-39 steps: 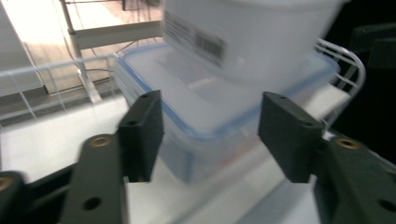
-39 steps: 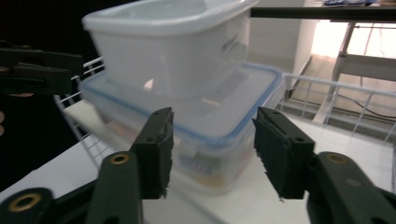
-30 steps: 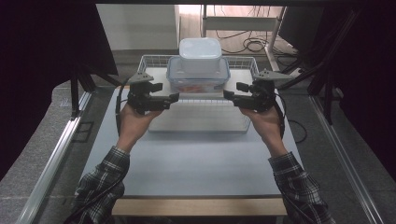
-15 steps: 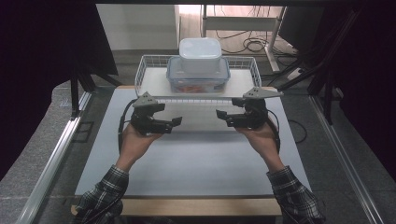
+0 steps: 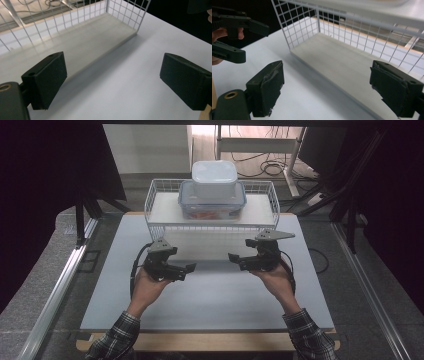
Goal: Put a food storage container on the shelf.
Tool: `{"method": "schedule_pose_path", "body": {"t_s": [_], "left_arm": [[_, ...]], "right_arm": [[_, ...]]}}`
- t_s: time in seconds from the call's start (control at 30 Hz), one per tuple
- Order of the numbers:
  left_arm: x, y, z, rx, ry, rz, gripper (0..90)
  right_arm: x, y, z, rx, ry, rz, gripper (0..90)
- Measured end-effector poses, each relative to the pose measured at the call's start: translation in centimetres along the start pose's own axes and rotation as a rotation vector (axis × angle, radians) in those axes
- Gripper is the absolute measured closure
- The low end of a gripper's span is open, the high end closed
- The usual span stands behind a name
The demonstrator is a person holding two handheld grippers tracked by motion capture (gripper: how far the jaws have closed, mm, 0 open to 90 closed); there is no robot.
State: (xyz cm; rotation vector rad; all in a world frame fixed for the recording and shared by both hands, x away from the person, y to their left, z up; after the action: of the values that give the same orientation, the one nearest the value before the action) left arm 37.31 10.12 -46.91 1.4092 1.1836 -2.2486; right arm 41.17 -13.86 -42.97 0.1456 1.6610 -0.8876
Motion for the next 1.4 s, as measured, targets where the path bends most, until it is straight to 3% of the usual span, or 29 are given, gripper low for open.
{"method": "schedule_pose_path", "body": {"t_s": [0.17, 0.47, 0.7, 1.17, 1.4], "left_arm": [[1.1, 0.4, 0.0, -0.001, -0.01, -0.025, 4.6], [2.2, -0.4, 0.4, 0.008, 0.013, -0.009, 1.6], [3.3, -1.3, 0.5, 0.007, 0.014, -0.012, 1.1], [5.2, -2.1, 0.7, 0.004, 0.002, -0.012, 2.1], [6.3, -1.9, 0.9, -0.01, 0.019, -0.024, 2.4]], "right_arm": [[0.8, 0.0, -0.4, -0.009, -0.006, -0.013, 9.1], [2.5, -0.1, -1.5, -0.036, -0.039, -0.032, 5.0], [3.3, -0.7, -1.8, -0.023, -0.058, -0.043, 2.7], [4.4, -1.5, -2.0, -0.01, -0.044, -0.01, 1.5], [5.9, -1.2, -2.2, -0.011, -0.044, -0.041, 1.3]]}}
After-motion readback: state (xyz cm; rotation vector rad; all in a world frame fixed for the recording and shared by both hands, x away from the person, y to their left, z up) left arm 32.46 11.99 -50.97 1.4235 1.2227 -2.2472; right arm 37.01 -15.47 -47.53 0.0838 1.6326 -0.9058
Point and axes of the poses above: each handheld gripper's, and its own axes: y roughly forward along the jaws, x roughly out of its underside, z roughly to its right, the point moved 6 cm from there along y, roughly forward along the jaws, and after that the axes turned 4 degrees about -y, right-handed, at the moved point
